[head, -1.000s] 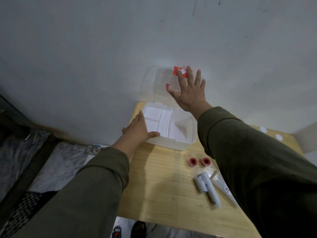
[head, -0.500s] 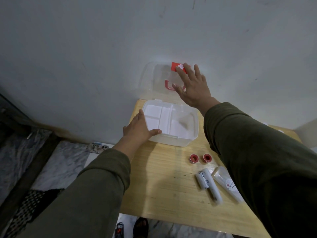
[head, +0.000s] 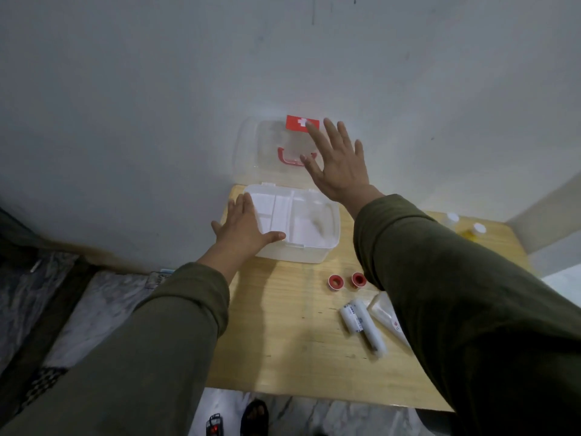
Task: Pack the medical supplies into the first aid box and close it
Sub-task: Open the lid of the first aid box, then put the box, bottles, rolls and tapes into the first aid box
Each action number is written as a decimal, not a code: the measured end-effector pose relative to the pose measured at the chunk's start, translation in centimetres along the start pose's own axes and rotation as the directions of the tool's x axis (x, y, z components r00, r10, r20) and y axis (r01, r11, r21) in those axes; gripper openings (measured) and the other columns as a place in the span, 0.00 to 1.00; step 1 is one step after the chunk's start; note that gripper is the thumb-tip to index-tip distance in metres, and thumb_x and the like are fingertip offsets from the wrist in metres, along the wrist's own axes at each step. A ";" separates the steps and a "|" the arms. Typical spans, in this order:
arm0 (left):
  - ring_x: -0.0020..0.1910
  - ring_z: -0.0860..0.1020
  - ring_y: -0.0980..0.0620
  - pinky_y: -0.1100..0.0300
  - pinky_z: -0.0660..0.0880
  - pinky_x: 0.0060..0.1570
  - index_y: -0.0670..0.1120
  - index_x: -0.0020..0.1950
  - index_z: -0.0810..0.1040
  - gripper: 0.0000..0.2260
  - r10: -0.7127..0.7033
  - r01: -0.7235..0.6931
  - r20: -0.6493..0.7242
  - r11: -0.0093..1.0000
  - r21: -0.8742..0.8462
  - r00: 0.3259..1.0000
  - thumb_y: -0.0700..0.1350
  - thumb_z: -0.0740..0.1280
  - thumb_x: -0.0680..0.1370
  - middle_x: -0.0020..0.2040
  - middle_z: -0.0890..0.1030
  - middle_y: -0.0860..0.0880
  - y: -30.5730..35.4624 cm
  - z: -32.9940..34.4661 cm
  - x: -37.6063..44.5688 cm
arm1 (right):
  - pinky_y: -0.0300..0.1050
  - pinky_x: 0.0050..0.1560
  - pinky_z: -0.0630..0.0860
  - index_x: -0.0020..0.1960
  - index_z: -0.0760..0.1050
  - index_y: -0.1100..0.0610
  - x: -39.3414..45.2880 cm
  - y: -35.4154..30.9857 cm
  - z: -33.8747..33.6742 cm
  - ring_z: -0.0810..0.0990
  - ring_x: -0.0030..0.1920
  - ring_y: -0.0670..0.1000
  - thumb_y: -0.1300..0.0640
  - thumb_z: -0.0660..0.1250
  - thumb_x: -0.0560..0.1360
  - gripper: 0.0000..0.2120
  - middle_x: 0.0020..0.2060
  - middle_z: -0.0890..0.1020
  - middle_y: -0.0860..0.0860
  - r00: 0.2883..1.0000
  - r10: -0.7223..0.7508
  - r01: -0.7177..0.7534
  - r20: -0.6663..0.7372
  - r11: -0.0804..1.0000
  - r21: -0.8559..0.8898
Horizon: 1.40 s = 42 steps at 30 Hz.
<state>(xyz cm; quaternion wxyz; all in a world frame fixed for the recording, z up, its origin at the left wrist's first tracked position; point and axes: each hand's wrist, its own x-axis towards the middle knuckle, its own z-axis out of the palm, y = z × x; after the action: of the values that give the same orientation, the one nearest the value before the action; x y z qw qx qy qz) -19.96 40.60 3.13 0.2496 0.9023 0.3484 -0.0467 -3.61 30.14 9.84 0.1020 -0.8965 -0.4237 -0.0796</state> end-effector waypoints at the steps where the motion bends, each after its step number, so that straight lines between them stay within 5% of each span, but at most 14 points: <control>1: 0.78 0.44 0.47 0.36 0.51 0.71 0.45 0.77 0.40 0.50 0.020 -0.020 -0.007 1.000 0.022 1.000 0.65 0.67 0.69 0.79 0.44 0.48 0.8 0.1 -0.2 | 0.62 0.74 0.46 0.76 0.46 0.45 -0.6 0.3 -0.1 0.45 0.78 0.56 0.40 0.47 0.80 0.27 0.78 0.49 0.52 1.000 -0.001 0.001 -0.009 1.000 0.002; 7: 0.77 0.40 0.48 0.35 0.45 0.70 0.46 0.77 0.39 0.49 0.133 -0.135 0.027 0.988 0.074 0.991 0.65 0.66 0.70 0.79 0.42 0.49 5.3 2.3 -1.9 | 0.63 0.73 0.49 0.76 0.48 0.43 -5.3 4.1 -0.6 0.48 0.78 0.55 0.40 0.49 0.79 0.27 0.77 0.53 0.52 0.999 0.030 -0.029 -0.022 0.998 0.052; 23: 0.75 0.31 0.44 0.35 0.37 0.69 0.45 0.76 0.35 0.40 -0.008 0.010 -0.010 0.969 0.246 1.000 0.66 0.50 0.76 0.78 0.36 0.46 9.1 8.7 -4.0 | 0.62 0.70 0.59 0.76 0.45 0.44 -20.7 15.0 4.1 0.54 0.75 0.59 0.38 0.62 0.73 0.39 0.74 0.60 0.58 0.941 0.259 -0.284 0.218 0.954 0.096; 34: 0.75 0.32 0.44 0.35 0.38 0.70 0.45 0.76 0.34 0.43 -0.009 0.013 -0.015 0.957 0.290 1.000 0.67 0.54 0.75 0.78 0.36 0.46 8.9 8.9 -3.7 | 0.55 0.58 0.68 0.76 0.38 0.45 -22.0 15.7 6.7 0.69 0.60 0.62 0.38 0.66 0.71 0.46 0.60 0.72 0.63 0.906 0.312 -0.322 0.285 0.947 -0.014; 39: 0.76 0.33 0.44 0.36 0.39 0.71 0.45 0.76 0.34 0.42 -0.014 0.010 0.011 0.958 0.287 1.000 0.66 0.54 0.75 0.78 0.37 0.46 9.0 8.4 -4.0 | 0.55 0.59 0.71 0.76 0.43 0.43 -20.3 15.8 4.6 0.73 0.58 0.61 0.43 0.70 0.70 0.46 0.58 0.72 0.62 0.926 0.315 -0.366 0.209 0.884 0.290; 42: 0.76 0.34 0.44 0.37 0.40 0.72 0.45 0.76 0.35 0.42 -0.017 0.011 0.020 0.967 0.255 1.000 0.66 0.54 0.76 0.78 0.38 0.45 9.0 7.9 -4.2 | 0.46 0.56 0.70 0.76 0.47 0.43 -18.7 15.6 2.2 0.72 0.56 0.55 0.46 0.74 0.68 0.47 0.58 0.72 0.59 0.943 0.314 -0.326 0.112 0.794 0.514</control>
<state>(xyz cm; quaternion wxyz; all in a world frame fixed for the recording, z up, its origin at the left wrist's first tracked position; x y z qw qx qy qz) -16.54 28.58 1.04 0.1351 0.9239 0.3431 -0.1025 -3.08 7.13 1.60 0.3505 -0.8935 -0.2725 0.0671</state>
